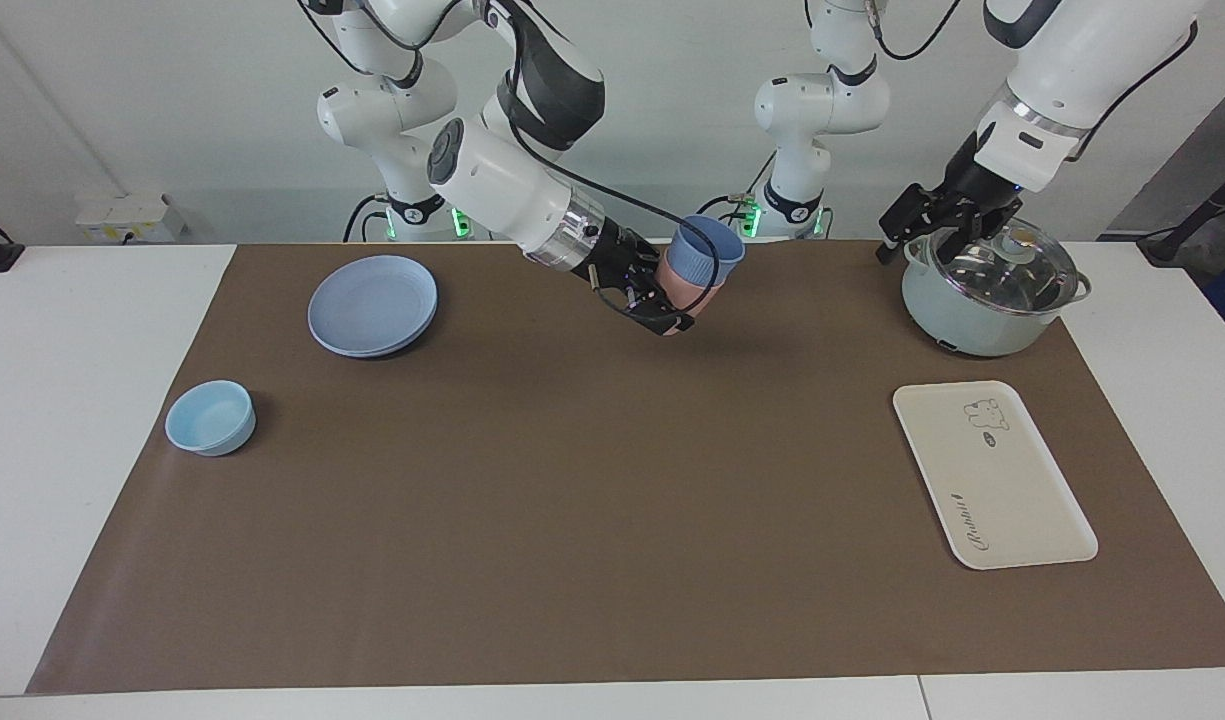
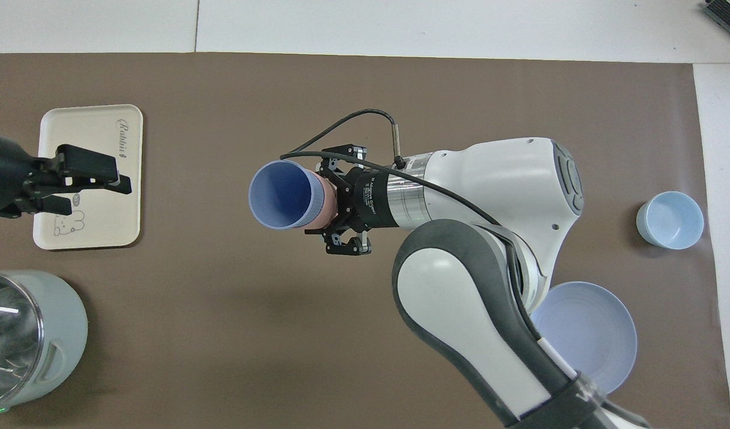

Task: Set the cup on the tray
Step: 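Reach the left gripper to the cup and grasp its blue end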

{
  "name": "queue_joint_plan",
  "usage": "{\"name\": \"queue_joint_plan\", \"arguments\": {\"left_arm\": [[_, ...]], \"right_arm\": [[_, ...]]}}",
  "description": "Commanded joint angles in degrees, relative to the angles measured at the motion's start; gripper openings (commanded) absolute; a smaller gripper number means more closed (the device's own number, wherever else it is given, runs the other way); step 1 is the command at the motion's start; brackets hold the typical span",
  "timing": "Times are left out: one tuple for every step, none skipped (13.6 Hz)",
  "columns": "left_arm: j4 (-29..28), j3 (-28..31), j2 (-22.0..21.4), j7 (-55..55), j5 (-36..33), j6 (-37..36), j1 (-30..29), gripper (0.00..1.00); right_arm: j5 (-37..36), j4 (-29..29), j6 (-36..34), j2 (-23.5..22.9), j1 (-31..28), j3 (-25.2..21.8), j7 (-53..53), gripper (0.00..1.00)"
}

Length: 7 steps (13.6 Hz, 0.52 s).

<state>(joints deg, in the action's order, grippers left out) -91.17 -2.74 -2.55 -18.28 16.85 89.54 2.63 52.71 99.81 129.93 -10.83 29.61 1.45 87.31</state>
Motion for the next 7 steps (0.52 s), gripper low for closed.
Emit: {"name": "queue_joint_plan", "arguments": {"left_arm": [[-0.2,-2.7,-1.1,-10.6,5.6,1.4,0.4,0.98],[-0.2,-4.2,-1.2,-13.6,7.3,2.7,0.4,0.95],[-0.3,-6.5,-1.2,-16.9,8.5,4.1,0.9,0.93],[-0.6,-9.2,-1.2,-20.0,8.6,7.4,1.4,0.92],[-1.4,-11.1,-1.3,-23.2,8.4,12.2,2.3,0.87],[-2.0,-11.7,-1.3,-25.3,8.4,15.1,3.7,0.85],[-2.1,-11.7,-1.3,-26.5,8.0,16.5,5.2,0.82]], "right_arm": [[-1.0,-1.2,0.7,-0.4,0.0,-0.1,2.1,0.0],[-1.1,-1.2,0.7,-0.4,0.1,-0.1,2.1,0.0],[-1.3,-1.2,0.7,-0.4,0.1,-0.1,2.1,0.0],[-1.3,-1.2,0.6,-0.4,0.1,-0.1,2.1,0.0],[-1.4,-1.2,0.6,-0.4,0.1,-0.1,2.1,0.0],[-1.4,-1.1,0.7,-0.4,0.1,-0.1,2.1,0.0],[-1.4,-1.1,0.6,-0.4,0.1,-0.1,2.2,0.0]]}}
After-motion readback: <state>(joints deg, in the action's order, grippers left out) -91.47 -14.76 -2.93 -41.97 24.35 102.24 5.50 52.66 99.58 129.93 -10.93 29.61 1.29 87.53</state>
